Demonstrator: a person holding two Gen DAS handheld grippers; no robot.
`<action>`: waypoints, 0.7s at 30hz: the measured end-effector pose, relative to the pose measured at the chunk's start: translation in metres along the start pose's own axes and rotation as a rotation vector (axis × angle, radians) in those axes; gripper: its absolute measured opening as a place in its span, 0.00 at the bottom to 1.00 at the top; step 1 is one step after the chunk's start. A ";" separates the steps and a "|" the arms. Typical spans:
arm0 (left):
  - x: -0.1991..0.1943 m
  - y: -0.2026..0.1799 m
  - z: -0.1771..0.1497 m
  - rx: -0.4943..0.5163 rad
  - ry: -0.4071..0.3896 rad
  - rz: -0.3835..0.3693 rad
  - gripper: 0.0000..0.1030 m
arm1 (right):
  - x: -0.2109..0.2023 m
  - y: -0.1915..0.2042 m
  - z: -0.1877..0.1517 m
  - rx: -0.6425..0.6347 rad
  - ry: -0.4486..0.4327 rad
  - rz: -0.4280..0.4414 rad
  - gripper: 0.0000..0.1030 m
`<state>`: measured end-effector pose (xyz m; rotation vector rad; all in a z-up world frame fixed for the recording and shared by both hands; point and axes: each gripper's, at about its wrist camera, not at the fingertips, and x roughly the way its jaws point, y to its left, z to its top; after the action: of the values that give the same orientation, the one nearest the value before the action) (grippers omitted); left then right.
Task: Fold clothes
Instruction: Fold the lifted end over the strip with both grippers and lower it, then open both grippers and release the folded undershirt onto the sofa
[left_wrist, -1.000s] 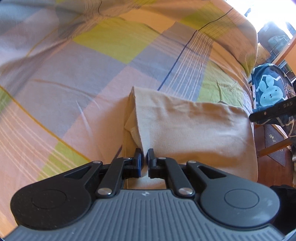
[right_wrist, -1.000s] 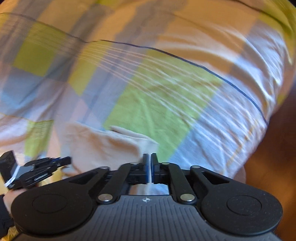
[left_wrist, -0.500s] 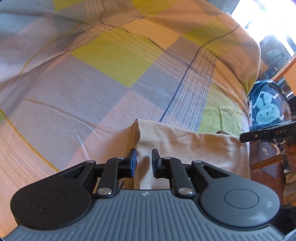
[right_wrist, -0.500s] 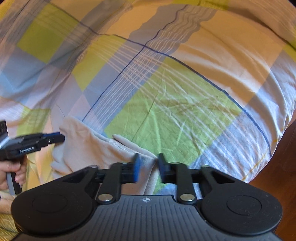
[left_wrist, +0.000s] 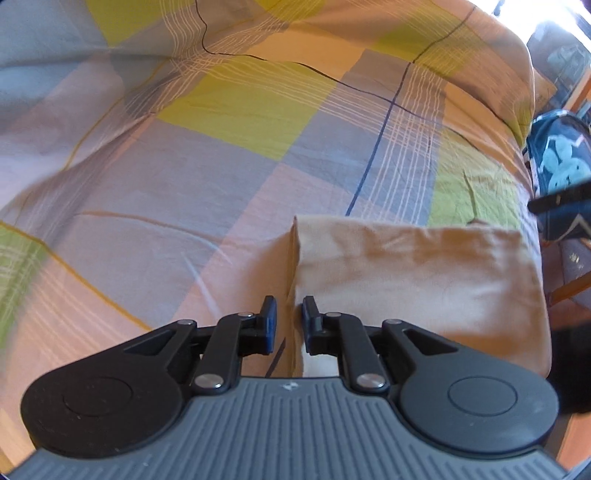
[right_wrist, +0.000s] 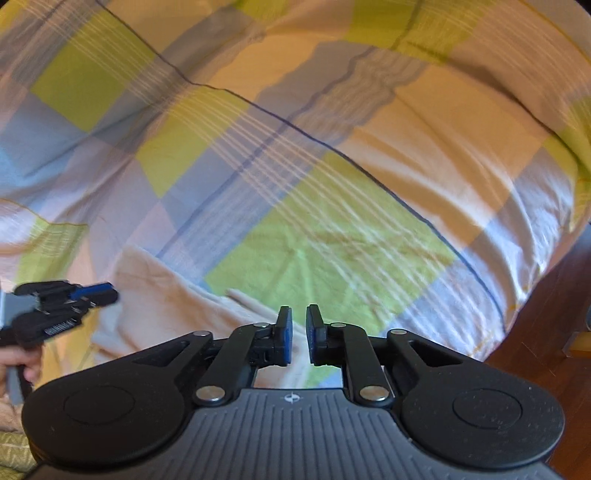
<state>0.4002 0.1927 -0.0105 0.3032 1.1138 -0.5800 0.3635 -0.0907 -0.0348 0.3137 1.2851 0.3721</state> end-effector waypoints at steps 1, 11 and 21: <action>-0.005 -0.002 -0.004 0.009 -0.003 0.009 0.11 | -0.003 0.006 0.002 -0.012 0.005 0.017 0.25; -0.044 -0.041 -0.056 -0.135 -0.097 0.082 0.11 | 0.050 0.044 -0.006 -0.417 0.121 0.211 0.24; -0.018 -0.111 -0.087 -0.201 -0.279 0.226 0.11 | 0.036 -0.019 0.000 -0.441 -0.061 0.306 0.16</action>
<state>0.2645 0.1513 -0.0250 0.1643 0.8459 -0.2953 0.3739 -0.0921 -0.0741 0.1433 1.0615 0.8840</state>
